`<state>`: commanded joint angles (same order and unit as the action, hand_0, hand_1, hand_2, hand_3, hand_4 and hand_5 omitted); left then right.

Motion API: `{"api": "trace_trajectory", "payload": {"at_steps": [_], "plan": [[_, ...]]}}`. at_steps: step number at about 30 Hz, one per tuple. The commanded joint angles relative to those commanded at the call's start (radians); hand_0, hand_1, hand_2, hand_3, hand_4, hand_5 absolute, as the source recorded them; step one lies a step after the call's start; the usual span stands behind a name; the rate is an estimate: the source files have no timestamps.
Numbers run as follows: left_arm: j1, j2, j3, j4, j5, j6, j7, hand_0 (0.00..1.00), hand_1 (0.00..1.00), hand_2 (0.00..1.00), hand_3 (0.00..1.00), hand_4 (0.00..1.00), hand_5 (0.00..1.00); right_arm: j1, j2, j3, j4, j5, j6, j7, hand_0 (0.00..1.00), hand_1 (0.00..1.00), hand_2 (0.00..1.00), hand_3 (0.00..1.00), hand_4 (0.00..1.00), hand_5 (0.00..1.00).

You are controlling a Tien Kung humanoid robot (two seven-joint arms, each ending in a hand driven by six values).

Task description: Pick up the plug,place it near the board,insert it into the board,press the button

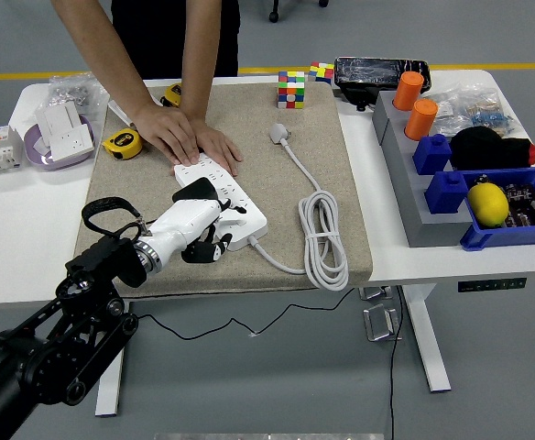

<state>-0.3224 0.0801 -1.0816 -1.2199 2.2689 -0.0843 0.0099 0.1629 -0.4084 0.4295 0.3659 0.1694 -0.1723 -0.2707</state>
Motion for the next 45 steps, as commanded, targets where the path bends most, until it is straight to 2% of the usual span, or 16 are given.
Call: {"api": "trace_trajectory", "payload": {"at_steps": [17, 32, 45], "plan": [[-0.008, -0.018, -0.002, 0.079, 0.0, 0.007, 0.0, 0.187, 0.046, 0.16, 0.825, 0.502, 0.002, -0.005, -0.002, -0.011, -0.001, 0.002, -0.001, -0.001, 0.805, 0.764, 0.751, 0.778, 0.998, 0.998], [-0.005, -0.021, 0.002, 0.072, 0.0, 0.021, -0.007, 0.188, 0.046, 0.161, 0.827, 0.506, 0.002, -0.008, -0.002, -0.013, -0.001, 0.004, -0.002, -0.002, 0.805, 0.764, 0.752, 0.779, 0.998, 0.998], [-0.005, -0.023, 0.003, 0.077, 0.0, 0.014, -0.005, 0.186, 0.045, 0.161, 0.826, 0.505, 0.002, -0.005, -0.002, -0.01, -0.001, 0.005, -0.001, -0.002, 0.805, 0.764, 0.751, 0.779, 0.998, 0.998]]}}
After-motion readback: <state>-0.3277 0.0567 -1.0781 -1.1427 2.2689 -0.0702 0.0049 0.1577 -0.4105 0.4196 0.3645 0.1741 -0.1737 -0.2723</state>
